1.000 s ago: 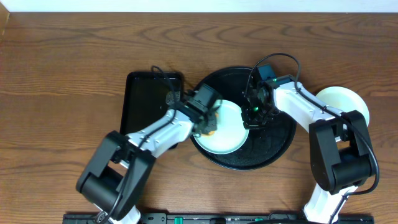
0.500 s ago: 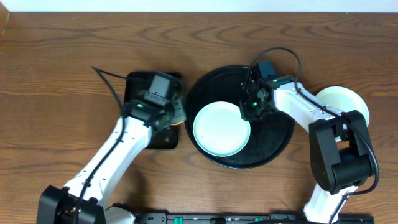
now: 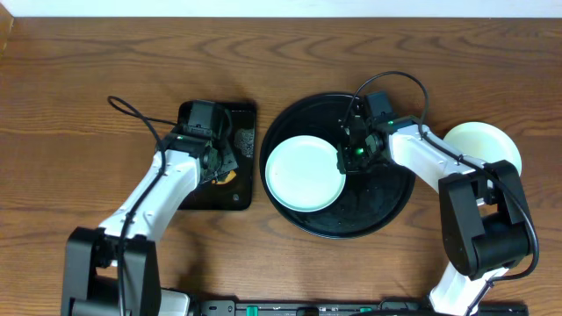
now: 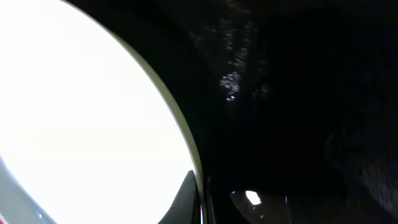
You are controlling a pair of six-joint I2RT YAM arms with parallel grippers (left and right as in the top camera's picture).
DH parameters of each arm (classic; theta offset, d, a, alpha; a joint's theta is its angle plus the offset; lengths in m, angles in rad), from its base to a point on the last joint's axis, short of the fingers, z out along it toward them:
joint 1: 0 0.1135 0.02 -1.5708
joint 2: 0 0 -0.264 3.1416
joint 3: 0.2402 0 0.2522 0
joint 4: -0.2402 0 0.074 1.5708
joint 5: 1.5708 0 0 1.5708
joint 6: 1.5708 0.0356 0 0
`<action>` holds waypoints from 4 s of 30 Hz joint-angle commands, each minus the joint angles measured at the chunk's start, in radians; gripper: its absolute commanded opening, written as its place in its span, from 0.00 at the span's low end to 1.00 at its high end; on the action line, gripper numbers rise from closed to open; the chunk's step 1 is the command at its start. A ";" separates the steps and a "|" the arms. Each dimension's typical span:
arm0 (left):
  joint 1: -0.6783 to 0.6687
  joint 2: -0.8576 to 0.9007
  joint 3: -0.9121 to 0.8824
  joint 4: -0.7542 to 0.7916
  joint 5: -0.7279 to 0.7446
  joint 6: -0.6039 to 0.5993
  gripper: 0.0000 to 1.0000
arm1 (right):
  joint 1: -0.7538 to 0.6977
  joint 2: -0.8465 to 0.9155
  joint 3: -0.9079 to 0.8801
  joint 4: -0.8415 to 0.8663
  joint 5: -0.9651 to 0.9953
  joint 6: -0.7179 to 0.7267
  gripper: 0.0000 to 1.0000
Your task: Clean dirty plates on tray and stack at the side
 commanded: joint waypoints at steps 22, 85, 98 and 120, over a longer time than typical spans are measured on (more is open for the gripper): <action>0.005 0.033 -0.008 0.048 -0.012 0.185 0.08 | -0.039 -0.370 -0.021 -0.002 0.384 -0.092 0.01; 0.008 0.135 -0.005 0.159 -0.005 0.332 0.08 | 0.295 -0.416 -0.021 -0.020 1.331 -0.017 0.01; 0.008 0.034 -0.005 0.128 -0.005 0.334 0.58 | -0.050 -0.542 -0.021 -0.042 0.997 0.088 0.01; 0.008 -0.113 -0.005 -0.005 -0.005 0.333 0.59 | -0.796 -0.456 -0.024 -0.136 0.524 0.094 0.01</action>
